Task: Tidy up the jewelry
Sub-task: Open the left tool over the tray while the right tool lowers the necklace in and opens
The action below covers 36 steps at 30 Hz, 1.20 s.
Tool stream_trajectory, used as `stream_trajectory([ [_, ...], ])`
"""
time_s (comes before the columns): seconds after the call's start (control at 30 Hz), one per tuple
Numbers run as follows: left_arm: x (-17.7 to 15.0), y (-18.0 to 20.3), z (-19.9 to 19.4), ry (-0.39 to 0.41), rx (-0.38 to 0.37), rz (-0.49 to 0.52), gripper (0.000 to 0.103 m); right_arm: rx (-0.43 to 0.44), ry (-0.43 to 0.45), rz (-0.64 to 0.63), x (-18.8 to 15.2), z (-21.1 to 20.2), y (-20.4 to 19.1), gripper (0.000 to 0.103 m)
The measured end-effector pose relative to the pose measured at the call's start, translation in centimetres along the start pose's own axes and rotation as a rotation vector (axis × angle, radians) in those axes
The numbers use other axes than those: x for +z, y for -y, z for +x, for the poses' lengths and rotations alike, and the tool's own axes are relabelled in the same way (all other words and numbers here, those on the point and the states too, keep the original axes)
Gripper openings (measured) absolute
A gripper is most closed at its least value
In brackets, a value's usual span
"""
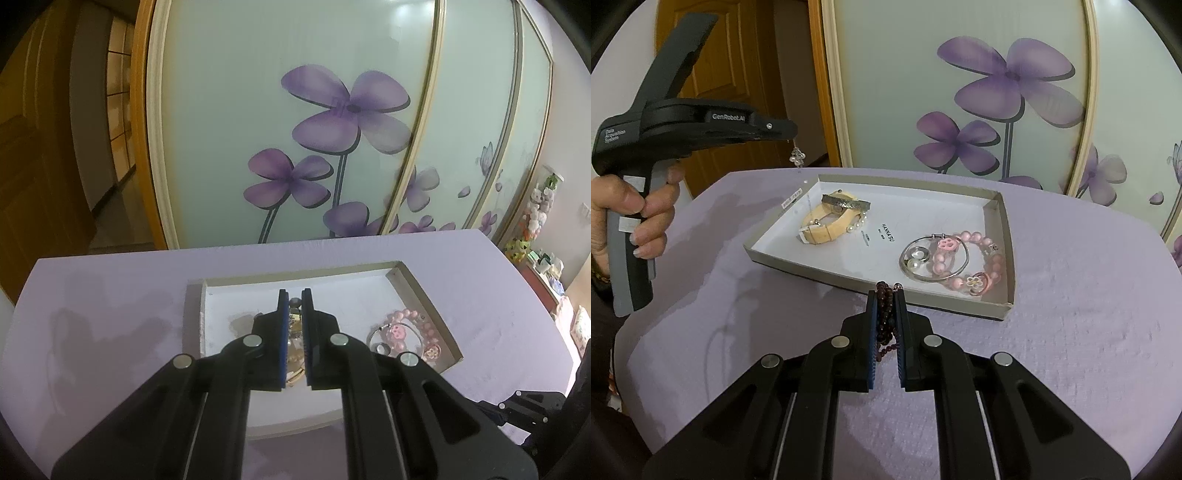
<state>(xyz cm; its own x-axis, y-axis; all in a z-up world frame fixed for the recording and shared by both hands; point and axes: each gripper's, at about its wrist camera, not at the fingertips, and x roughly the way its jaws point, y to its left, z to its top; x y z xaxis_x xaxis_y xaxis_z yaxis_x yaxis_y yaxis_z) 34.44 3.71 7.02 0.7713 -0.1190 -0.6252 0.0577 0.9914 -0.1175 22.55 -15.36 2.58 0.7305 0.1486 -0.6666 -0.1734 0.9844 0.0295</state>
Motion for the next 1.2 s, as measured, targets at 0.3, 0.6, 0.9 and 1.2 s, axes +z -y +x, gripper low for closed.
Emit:
stream_trajectory([
  [0.3, -0.3, 0.1, 0.5, -0.008, -0.014, -0.003, 0.029, 0.002, 0.001, 0.004, 0.1, 0.1, 0.1, 0.009],
  [0.6, -0.5, -0.9, -0.7, 0.03, 0.014, -0.017, 0.046, -0.006, 0.022, 0.0, 0.8, 0.1, 0.1, 0.009],
  [0.9, 0.2, -2.1, -1.3, 0.056, 0.03, -0.045, 0.049, -0.044, 0.065, -0.02, 2.6, 0.4, 0.5, 0.009],
  [1.2, 0.0, -2.7, -1.7, 0.069, 0.028, -0.06, 0.05, -0.062, 0.107, -0.003, 5.5, 3.4, 1.7, 0.009],
])
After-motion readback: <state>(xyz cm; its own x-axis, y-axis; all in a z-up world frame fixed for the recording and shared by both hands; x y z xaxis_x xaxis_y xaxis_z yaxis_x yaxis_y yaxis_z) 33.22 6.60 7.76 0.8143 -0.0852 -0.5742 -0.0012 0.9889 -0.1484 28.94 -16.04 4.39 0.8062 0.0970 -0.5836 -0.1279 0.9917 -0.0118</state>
